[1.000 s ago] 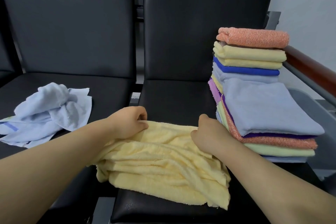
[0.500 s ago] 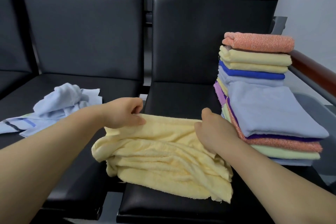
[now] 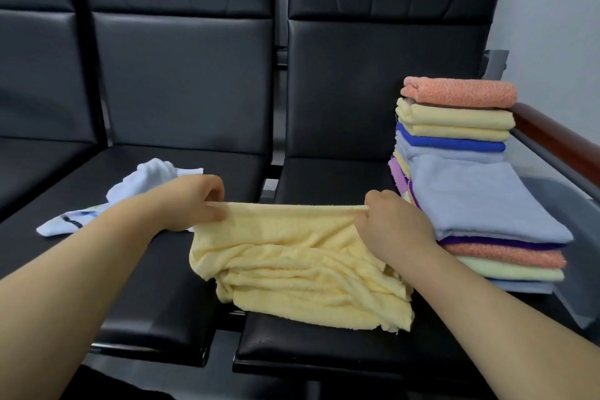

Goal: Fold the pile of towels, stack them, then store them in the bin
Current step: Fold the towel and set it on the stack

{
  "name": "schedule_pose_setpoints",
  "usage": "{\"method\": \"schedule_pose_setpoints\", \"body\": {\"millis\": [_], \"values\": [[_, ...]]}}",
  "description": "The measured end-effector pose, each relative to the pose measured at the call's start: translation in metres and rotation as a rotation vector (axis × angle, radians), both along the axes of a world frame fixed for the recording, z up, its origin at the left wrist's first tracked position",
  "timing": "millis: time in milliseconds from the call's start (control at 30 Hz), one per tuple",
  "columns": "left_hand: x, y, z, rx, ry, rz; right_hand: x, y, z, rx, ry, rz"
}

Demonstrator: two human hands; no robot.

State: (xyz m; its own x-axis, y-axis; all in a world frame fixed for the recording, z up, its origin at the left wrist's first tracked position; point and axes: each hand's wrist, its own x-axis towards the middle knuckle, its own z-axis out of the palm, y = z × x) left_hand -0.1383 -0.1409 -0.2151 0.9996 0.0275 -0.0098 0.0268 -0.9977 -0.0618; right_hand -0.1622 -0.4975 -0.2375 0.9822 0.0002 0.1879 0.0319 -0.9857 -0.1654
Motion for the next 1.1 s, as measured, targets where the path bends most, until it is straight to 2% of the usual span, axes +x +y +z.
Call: {"method": "schedule_pose_setpoints", "body": {"millis": [167, 267, 367, 567, 700, 800, 900, 1000, 1033, 1100], "values": [[-0.015, -0.002, 0.011, -0.05, 0.021, 0.044, -0.003, -0.004, 0.004, -0.055, -0.027, 0.031], [-0.018, 0.013, 0.009, -0.064, -0.032, 0.12, -0.005, -0.008, 0.009, -0.044, -0.038, 0.046], [-0.016, 0.026, 0.002, -0.082, 0.016, 0.188, -0.007, -0.01, 0.014, -0.001, -0.031, 0.04], [-0.032, 0.018, 0.004, -0.576, 0.028, 0.182, -0.009, -0.014, 0.016, 0.114, 0.004, 0.045], [-0.031, 0.02, -0.001, -0.666, 0.0, 0.176, -0.008, -0.014, 0.015, 0.095, 0.005, 0.023], [-0.029, 0.022, -0.004, -0.698, -0.01, 0.22, -0.008, -0.012, 0.016, 0.17, 0.015, 0.0], [-0.024, 0.021, -0.005, -0.746, -0.041, 0.294, -0.006, -0.008, 0.018, 0.441, 0.096, -0.065], [-0.018, 0.014, 0.0, -0.866, -0.113, 0.377, -0.002, 0.002, 0.026, 0.983, 0.235, -0.232], [-0.014, 0.012, 0.003, -0.929, -0.132, 0.414, 0.002, 0.005, 0.03, 1.13, 0.254, -0.269], [-0.005, 0.007, 0.015, -1.195, -0.155, 0.507, 0.015, 0.008, 0.042, 1.311, 0.276, -0.275]]}}
